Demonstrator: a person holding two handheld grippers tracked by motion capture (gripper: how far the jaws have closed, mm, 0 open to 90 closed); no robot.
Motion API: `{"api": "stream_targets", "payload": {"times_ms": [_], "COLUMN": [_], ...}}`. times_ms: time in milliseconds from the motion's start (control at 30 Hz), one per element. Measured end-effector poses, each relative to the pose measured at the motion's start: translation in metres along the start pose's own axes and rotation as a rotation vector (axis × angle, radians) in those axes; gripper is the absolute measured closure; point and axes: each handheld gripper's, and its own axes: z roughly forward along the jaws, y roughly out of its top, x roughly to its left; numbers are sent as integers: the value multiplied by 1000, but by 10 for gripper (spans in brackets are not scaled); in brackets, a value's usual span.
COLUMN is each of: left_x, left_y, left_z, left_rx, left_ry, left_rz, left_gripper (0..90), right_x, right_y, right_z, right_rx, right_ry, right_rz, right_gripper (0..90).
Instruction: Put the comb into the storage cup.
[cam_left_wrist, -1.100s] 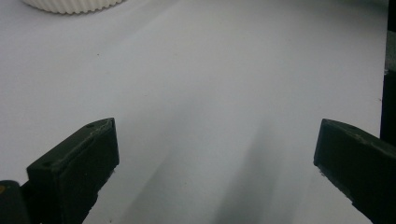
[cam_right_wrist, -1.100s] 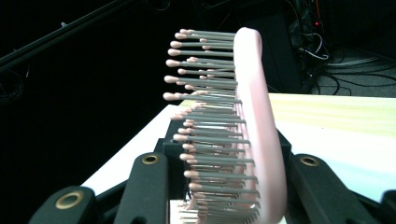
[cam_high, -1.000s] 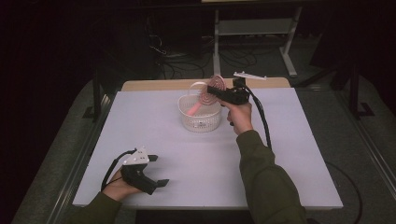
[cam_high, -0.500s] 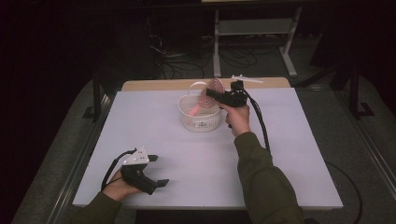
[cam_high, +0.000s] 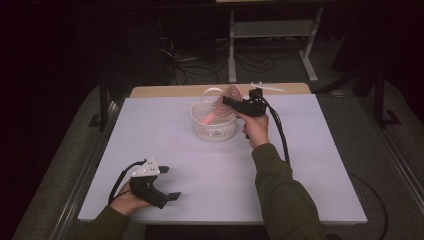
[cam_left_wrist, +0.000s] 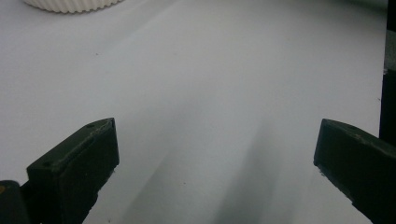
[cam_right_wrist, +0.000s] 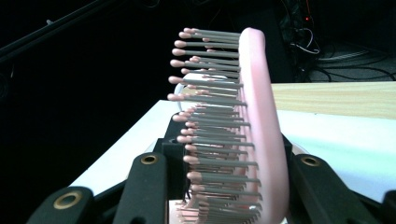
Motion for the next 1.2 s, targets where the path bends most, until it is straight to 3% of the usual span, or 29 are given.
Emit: {"api": "stream_targets", "payload": {"times_ms": [900,1200], "left_x": [0,0], "left_y": [0,0], "left_z": [1,1], "left_rx": [1,1], "left_ry": [-2,-1], "left_rz": [-1,-1], "left_gripper": [0,0], "right_x": [-10,-10], "right_y": [-3,-3], "right_z": [-7,-7], "right_rx": [20,27], "right_ry": [-34,-58], "right_rz": [5,-23], "right_gripper": [597,562]}}
